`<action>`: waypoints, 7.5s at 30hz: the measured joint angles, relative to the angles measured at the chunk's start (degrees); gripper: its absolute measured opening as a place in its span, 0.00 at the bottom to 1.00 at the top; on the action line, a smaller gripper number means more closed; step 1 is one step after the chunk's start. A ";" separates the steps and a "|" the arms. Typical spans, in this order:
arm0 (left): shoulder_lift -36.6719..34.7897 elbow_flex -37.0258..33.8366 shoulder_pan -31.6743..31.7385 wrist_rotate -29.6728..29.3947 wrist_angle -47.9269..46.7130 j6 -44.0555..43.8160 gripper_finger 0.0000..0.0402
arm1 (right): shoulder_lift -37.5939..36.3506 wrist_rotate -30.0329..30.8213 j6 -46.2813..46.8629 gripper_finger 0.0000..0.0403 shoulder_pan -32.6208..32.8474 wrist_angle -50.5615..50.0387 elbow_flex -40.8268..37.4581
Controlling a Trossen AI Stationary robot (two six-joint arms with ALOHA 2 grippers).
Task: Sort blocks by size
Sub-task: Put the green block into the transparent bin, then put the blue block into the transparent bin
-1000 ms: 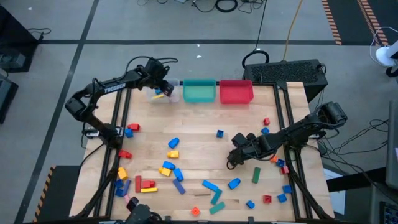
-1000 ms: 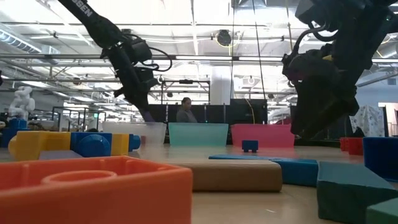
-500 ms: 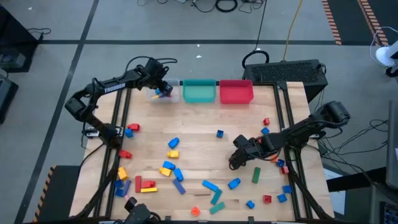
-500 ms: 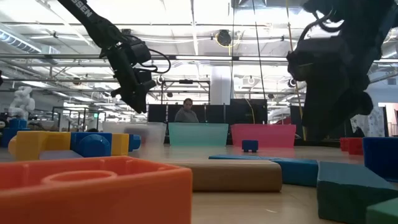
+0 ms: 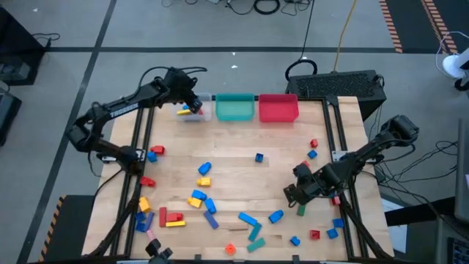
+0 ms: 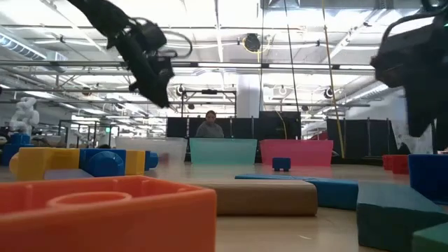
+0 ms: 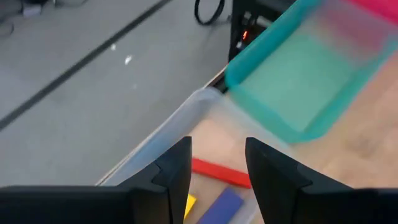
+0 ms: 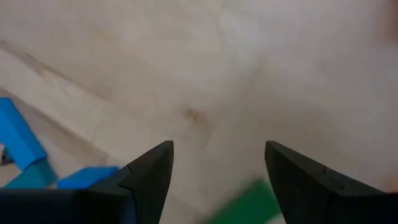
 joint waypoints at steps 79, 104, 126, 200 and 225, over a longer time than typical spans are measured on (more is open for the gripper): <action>13.98 0.00 -31.96 29.24 31.24 -35.30 0.54 | 12.42 23.69 -52.27 0.22 -10.38 0.59 20.57; 13.96 0.02 -32.01 25.33 33.13 -39.35 0.67 | 12.35 23.40 -79.09 0.22 -21.98 20.05 20.61; 18.60 1.26 -32.01 22.27 34.19 -43.62 0.56 | 15.67 25.25 -91.25 0.22 -23.62 23.73 20.65; 9.21 -2.87 5.63 5.99 0.96 -8.99 0.15 | 13.91 26.21 -53.21 0.57 -18.47 25.90 6.73; 2.19 -5.05 2.23 5.58 -8.43 -3.19 0.37 | 13.93 14.37 -71.26 0.57 -18.44 41.79 6.74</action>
